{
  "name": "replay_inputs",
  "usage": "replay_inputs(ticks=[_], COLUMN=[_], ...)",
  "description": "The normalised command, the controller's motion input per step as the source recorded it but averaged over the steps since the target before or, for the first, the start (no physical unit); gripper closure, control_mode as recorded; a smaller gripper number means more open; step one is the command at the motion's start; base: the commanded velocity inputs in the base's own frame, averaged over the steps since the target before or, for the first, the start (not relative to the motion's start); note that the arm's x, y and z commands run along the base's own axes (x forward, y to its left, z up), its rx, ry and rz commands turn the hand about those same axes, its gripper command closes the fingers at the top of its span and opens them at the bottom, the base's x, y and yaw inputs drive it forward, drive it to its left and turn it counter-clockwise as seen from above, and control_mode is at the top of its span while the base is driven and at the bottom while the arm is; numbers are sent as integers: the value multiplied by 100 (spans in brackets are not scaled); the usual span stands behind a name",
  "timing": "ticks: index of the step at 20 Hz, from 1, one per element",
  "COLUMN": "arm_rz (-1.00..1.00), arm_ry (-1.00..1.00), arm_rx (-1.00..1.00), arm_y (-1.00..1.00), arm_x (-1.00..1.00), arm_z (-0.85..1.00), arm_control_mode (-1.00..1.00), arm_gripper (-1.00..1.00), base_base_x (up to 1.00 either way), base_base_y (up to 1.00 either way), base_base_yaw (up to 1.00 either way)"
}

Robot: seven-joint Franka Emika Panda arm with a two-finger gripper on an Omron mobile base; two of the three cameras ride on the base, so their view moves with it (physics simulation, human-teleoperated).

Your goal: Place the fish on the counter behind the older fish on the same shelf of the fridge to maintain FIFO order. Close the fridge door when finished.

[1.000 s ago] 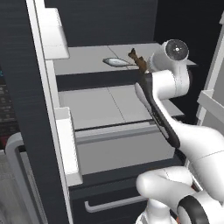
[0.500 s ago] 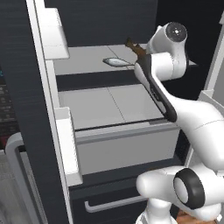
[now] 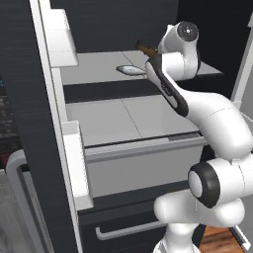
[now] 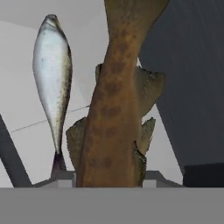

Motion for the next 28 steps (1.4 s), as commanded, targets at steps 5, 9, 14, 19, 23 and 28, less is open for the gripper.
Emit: replay_inputs(ticks=[5,9,14,19,23,28], arm_rz=[2,0,0,0,0,0], arm_ry=[7,4,5,0,0,0], arm_rx=[-3,-2,-1,-1,0,0], arm_y=[-3,0,0,0,0,0], arm_x=[54,54,58,53,51,51], arm_z=[0,0,-10,-12,-10,-11], arm_control_mode=[-100,-100,-100,-100,-100,-100], arm_gripper=[100,100,100,100,100,100], base_base_x=[0,0,0,0,0,0], base_base_y=[0,0,0,0,0,0], base_base_yaw=[0,0,0,0,0,0])
